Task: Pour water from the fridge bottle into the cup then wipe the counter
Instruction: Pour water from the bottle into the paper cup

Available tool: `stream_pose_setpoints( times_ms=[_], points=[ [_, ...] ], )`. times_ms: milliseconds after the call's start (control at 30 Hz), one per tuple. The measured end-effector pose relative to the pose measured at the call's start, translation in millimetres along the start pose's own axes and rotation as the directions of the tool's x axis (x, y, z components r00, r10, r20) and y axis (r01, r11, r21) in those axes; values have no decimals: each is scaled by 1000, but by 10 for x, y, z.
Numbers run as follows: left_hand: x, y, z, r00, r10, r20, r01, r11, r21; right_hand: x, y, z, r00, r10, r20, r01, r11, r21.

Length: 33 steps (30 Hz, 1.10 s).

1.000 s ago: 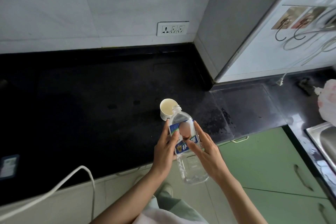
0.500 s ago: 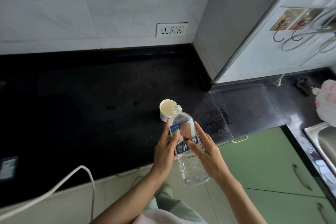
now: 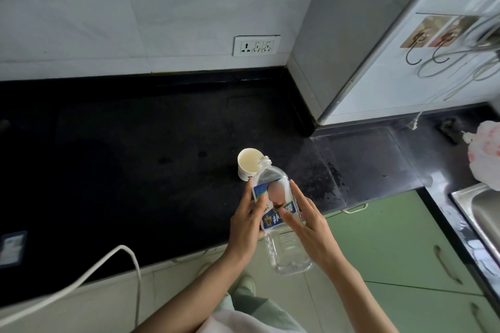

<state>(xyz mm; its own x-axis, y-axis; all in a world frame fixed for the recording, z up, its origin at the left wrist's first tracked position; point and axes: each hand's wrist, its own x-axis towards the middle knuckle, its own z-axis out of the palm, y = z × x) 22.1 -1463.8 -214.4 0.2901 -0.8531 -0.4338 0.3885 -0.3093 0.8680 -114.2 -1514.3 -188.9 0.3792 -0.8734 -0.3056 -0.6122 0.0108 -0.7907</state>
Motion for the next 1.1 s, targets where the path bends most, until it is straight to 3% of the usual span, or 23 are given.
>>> stream_pose_setpoints(
  times_ms=[1100],
  points=[
    [-60, 17, 49, 1000, 19, -18, -19, 1000, 4, -23, -21, -62, 1000, -12, 29, 12, 1000, -6]
  ],
)
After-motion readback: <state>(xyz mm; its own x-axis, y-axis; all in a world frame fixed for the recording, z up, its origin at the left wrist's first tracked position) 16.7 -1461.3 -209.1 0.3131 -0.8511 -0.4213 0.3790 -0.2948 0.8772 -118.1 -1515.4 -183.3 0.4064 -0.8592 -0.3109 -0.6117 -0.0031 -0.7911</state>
